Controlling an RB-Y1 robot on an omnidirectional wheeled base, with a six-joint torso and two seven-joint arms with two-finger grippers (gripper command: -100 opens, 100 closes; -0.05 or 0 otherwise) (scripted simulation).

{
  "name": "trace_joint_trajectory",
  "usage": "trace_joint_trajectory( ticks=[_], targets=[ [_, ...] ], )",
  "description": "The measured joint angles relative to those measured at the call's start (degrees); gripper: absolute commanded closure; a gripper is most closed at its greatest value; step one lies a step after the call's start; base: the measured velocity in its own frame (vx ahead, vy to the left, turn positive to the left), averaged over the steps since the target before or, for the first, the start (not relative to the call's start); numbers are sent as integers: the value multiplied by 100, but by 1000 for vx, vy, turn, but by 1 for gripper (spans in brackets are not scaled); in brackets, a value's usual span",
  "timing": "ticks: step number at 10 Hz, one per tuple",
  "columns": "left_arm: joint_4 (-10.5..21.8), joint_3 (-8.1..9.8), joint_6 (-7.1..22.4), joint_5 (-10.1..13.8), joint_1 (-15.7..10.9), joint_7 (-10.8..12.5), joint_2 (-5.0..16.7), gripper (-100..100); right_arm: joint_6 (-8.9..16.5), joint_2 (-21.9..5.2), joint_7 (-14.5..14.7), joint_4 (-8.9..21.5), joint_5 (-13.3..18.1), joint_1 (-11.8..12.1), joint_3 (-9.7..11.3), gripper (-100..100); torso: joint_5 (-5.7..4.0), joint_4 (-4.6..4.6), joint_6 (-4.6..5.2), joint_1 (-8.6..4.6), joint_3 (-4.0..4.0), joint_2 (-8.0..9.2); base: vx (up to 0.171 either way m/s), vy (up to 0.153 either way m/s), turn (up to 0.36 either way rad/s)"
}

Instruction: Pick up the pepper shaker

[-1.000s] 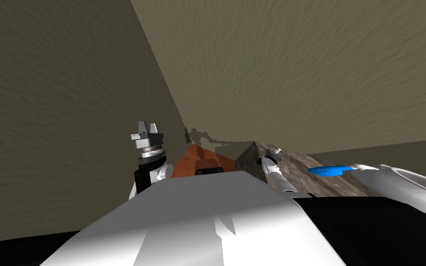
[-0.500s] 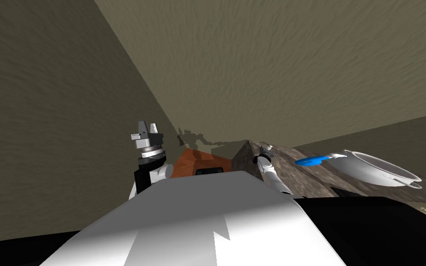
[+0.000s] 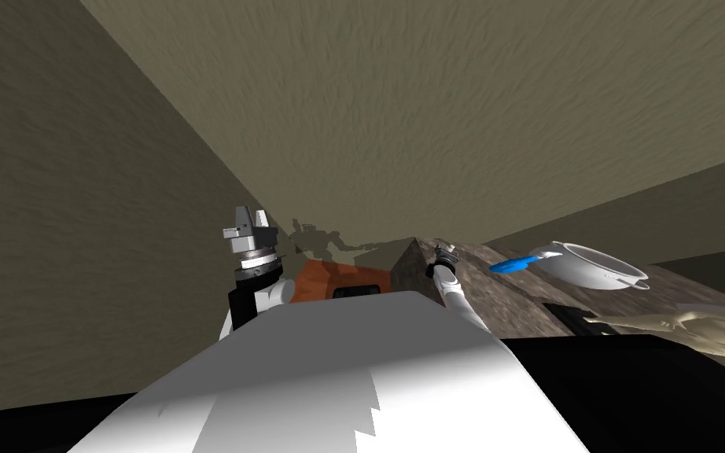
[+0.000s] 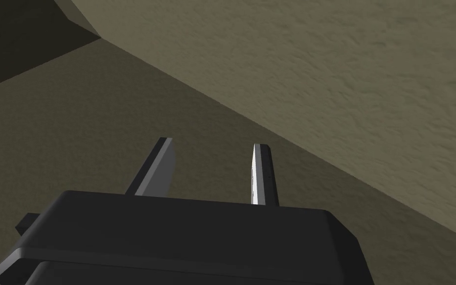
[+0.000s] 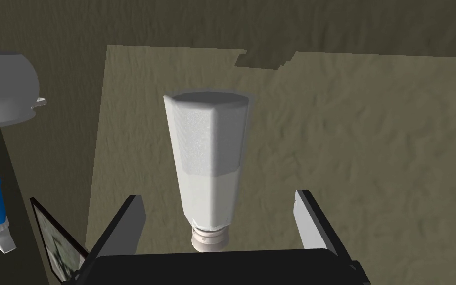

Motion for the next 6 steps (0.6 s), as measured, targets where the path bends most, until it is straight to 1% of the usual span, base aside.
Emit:
trace_joint_trajectory(
  ticks=[1, 2, 3, 6],
  targets=[
    [0, 0, 0, 0, 1, 0, 0, 0, -116, 117, -24, -89, 234, 12, -52, -100, -1, -2, 1, -3, -6, -10, 99, 6, -95],
    [0, -1, 0, 0, -1, 0, 0, 0, -184, 196, 29, -193, 304, 15, -92, -100, -1, -1, -10, 0, -4, -7, 36, 3, 20],
    [0, -1, 0, 0, -2, 0, 0, 0, -195, 203, 49, -207, 307, 12, -96, 100, -1, 2, -7, -2, 6, 11, 8, 1, -3],
    [1, -1, 0, 0, -2, 0, 0, 0, -194, 200, 44, -210, 306, 9, -97, 100, -5, 3, -9, -7, 11, 23, 1, -1, -3]
  ],
)
